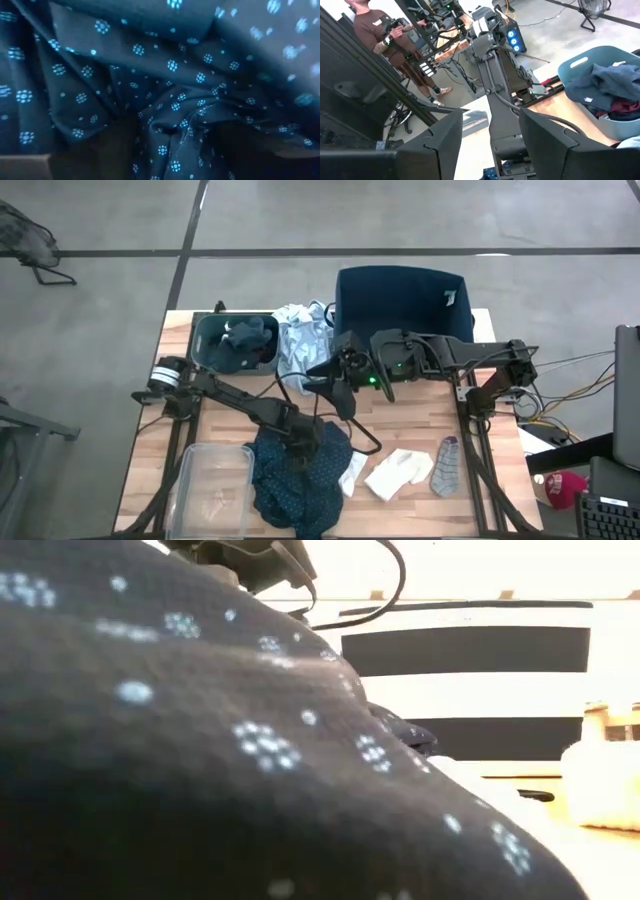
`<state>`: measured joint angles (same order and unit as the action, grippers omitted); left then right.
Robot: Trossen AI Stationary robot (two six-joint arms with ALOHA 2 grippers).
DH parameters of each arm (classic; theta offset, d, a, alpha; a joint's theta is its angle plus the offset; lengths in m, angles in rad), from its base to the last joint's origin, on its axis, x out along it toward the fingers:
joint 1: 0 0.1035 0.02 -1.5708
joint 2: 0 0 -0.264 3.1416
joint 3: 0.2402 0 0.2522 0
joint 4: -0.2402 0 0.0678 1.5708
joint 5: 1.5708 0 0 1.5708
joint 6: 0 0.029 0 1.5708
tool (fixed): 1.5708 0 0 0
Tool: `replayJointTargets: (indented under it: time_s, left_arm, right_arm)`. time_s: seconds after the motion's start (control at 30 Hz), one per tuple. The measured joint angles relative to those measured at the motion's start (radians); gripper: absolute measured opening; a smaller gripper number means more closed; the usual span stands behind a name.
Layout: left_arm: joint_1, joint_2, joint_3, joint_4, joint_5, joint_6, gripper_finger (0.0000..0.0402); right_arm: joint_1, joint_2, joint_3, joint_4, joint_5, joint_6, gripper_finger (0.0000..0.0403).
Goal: Pick & Place Cloths
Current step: Put the blue shirt into the blue bin
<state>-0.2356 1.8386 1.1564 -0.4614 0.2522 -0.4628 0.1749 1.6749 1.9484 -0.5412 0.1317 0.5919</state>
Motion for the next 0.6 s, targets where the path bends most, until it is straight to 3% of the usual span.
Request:
replayJointTargets:
  time_s: [0.13, 0.37, 0.6]
  left_arm:
    - [0.000, -0.004, 0.000, -0.003, -0.033, 0.009, 0.0208]
    - [-0.001, -0.010, 0.000, -0.001, -0.038, 0.032, 0.0025]
    - [0.007, -0.052, 0.002, -0.008, 0.004, 0.024, 0.0008]
  right_arm:
    - [0.005, 0.000, 0.000, -0.001, 0.000, 0.003, 0.0184]
    - [0.015, 0.000, -0.001, -0.001, 0.000, 0.003, 0.0161]
    - [0.027, -0.004, -0.002, -0.001, -0.006, 0.003, 0.0139]
